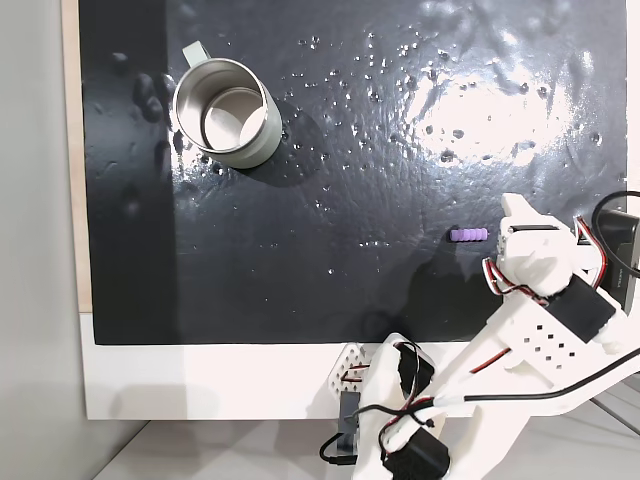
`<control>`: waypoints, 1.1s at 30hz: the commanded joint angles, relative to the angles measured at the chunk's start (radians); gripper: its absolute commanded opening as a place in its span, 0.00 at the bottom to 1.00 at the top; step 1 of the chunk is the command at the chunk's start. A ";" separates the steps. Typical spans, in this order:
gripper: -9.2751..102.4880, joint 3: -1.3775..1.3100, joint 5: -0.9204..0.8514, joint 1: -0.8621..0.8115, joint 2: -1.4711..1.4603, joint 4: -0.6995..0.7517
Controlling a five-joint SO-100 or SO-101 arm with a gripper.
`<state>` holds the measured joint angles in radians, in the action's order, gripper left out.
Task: Grasp a pengrip and put it in the cup.
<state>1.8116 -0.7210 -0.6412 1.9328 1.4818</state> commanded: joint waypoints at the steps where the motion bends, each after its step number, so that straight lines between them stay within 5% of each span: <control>1: 0.35 -0.008 -0.011 -0.021 -0.048 -0.061; 24: 0.33 0.235 -0.003 0.055 -0.262 -0.382; 33: 0.24 0.291 -0.011 0.054 -0.298 -0.428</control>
<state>2.1092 -0.7210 -0.5906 1.6429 1.0707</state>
